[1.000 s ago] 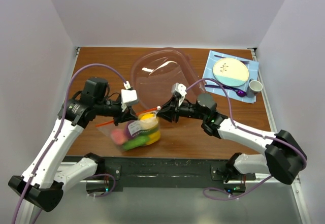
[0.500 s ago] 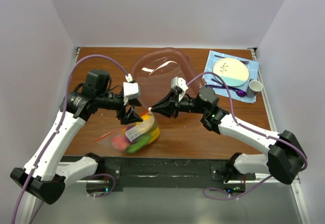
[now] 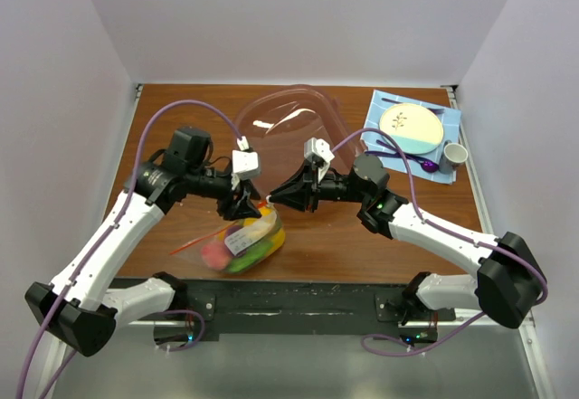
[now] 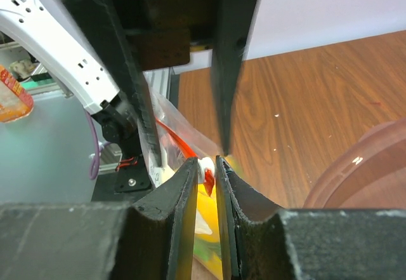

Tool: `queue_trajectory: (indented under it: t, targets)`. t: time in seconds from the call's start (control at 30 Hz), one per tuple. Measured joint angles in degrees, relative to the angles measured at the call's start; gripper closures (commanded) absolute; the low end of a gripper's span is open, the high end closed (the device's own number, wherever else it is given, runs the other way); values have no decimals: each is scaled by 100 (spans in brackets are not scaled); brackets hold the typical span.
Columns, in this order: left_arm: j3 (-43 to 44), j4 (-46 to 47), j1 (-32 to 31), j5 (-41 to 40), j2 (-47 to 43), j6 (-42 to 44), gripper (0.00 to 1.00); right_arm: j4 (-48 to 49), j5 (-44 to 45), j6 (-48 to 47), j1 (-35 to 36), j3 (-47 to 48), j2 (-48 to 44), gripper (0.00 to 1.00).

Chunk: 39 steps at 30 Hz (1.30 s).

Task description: Open the zip-top bag and remove the fake food

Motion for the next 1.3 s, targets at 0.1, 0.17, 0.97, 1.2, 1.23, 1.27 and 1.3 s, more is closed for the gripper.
queue_trajectory:
  t: [0.1,0.17,0.97,1.2,1.23,1.27,1.3]
  targets:
    - [-85,2,-46,-68,11,-50,88,-13,0,0,0,0,0,78]
    - [-85,28,-70,-120,15,-52,95,-17,2,-2,0,0,0,75]
    - [551,-531,-72,-197,57,149,96,-684,-363,-269,-136,192,153,5]
    - [566,-579,-72,-125,59,149,96,-258,-612,79,-136,313,540,11]
    - [566,-579,-72,-125,59,149,96,-179,-634,136,-138,339,566,12]
    - [566,-579,-72,-120,59,149,96,-122,-658,170,-136,356,581,13]
    - [566,-577,-72,-122,59,149,96,-50,-699,219,-138,374,601,14]
